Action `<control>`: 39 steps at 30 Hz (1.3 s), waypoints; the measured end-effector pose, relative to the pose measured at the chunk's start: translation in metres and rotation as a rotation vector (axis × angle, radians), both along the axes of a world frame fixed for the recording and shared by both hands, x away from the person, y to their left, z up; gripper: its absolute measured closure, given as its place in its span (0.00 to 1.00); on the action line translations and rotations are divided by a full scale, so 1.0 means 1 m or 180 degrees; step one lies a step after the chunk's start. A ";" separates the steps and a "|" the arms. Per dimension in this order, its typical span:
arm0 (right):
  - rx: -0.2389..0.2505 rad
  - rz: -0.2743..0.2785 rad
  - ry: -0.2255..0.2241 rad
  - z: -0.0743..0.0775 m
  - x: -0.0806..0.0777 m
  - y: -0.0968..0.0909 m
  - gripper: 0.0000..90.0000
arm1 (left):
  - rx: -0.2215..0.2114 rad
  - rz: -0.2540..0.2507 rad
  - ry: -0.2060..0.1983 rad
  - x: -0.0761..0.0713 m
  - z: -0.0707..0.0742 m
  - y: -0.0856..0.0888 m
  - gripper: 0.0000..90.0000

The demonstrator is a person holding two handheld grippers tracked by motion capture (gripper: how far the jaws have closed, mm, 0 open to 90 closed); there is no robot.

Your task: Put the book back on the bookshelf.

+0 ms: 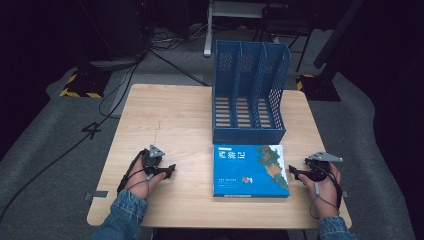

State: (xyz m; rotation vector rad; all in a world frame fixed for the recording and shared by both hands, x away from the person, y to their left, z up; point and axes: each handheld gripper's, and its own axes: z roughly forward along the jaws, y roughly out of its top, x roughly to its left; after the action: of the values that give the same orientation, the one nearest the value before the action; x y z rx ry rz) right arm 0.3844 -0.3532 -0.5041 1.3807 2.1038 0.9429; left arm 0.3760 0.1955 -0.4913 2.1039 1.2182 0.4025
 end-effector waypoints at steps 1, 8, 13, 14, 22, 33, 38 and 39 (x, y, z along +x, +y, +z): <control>-0.0002 0.0019 0.0005 0.001 -0.001 0.000 0.32 | -0.0040 -0.0001 -0.0023 0.000 0.002 0.000 0.38; 0.0081 0.0085 -0.0077 0.016 -0.009 0.003 0.34 | -0.0304 -0.0181 -0.0155 -0.006 0.023 -0.019 0.39; 0.0106 0.0167 -0.0096 0.025 -0.018 0.006 0.32 | -0.0474 -0.0411 -0.0118 -0.006 0.032 -0.040 0.39; 0.0124 0.0203 -0.0102 0.028 -0.023 0.008 0.32 | -0.0513 -0.0462 -0.0089 -0.006 0.033 -0.046 0.39; 0.0103 0.0441 -0.0156 0.045 -0.049 0.023 0.31 | -0.0759 -0.0775 0.0186 -0.001 0.027 -0.097 0.37; 0.0377 0.0790 -0.0104 0.054 -0.068 0.057 0.30 | -0.0650 -0.0719 0.0310 0.009 0.008 -0.124 0.32; 0.0325 0.1024 0.0017 0.043 -0.067 0.080 0.30 | -0.0839 -0.0727 0.0428 0.007 0.000 -0.129 0.27; 0.0279 0.1042 0.0045 0.040 -0.066 0.083 0.30 | -0.0898 -0.0724 0.0465 0.007 -0.002 -0.130 0.26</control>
State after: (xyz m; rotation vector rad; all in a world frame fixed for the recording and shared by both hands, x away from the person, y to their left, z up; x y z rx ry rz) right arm 0.3182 -0.2697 -0.4645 1.1025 2.3706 1.1662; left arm 0.3825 0.0657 -0.4928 2.0211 1.0318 -0.0256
